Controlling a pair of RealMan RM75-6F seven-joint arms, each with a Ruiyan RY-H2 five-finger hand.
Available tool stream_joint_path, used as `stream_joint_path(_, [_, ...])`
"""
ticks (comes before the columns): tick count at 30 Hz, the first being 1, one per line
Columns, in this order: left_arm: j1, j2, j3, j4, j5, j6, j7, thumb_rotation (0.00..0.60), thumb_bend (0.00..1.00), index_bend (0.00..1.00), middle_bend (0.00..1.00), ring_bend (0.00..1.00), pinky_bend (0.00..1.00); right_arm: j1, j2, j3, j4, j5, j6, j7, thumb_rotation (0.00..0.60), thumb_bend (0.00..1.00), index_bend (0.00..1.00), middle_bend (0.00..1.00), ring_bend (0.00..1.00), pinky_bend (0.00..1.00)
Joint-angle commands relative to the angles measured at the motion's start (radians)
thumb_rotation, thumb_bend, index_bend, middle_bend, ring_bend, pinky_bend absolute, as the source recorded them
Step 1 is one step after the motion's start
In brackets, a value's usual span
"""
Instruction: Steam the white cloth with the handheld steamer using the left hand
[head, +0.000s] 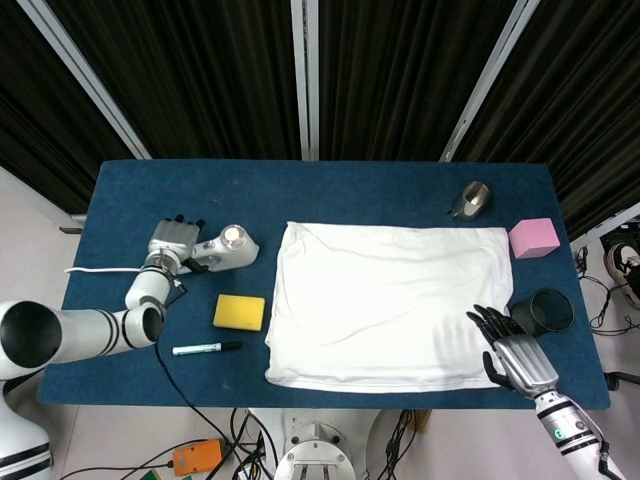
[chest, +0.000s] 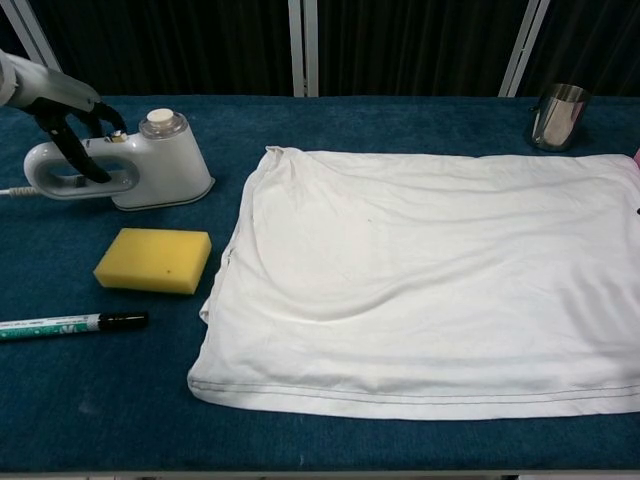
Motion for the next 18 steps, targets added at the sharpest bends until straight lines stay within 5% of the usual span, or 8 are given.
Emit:
stream_joint_path(1, [0.1,0.113,-0.06,-0.13,0.172,0.113,-0.105,0.455,0.16,0.0,0.0,0.0,0.12,0.001,0.017,0.0,-0.013,-0.014,0.013,0.014,0.6,0.85,0.03,0.06,0.01,0.18])
stream_joint_path(5, [0.24,0.219,-0.08,-0.237,0.377,0.271,-0.22,0.509,0.16,0.0,0.0,0.0,0.1,-0.004,0.073,0.012,-0.042,-0.038,0.065,0.046,0.6,0.76,0.03,0.06,0.01,0.18])
stream_joint_path(8, [0.353,0.275,-0.08,-0.274,0.507,0.385,-0.298,0.515,0.16,0.0,0.0,0.0,0.09,-0.013,0.127,0.031,-0.066,-0.032,0.111,0.082,0.6,0.48,0.02,0.06,0.01,0.18])
stream_joint_path(12, [0.519,0.31,-0.073,-0.266,0.677,0.544,-0.409,0.517,0.14,0.0,0.0,0.0,0.08,-0.033,0.183,0.071,-0.088,0.023,0.16,0.064,0.6,0.27,0.0,0.05,0.0,0.14])
stream_joint_path(18, [0.772,0.301,-0.034,-0.184,0.929,0.77,-0.524,0.537,0.14,0.01,0.0,0.0,0.04,-0.071,0.23,0.116,-0.08,0.12,0.206,-0.002,0.6,0.18,0.0,0.0,0.0,0.01])
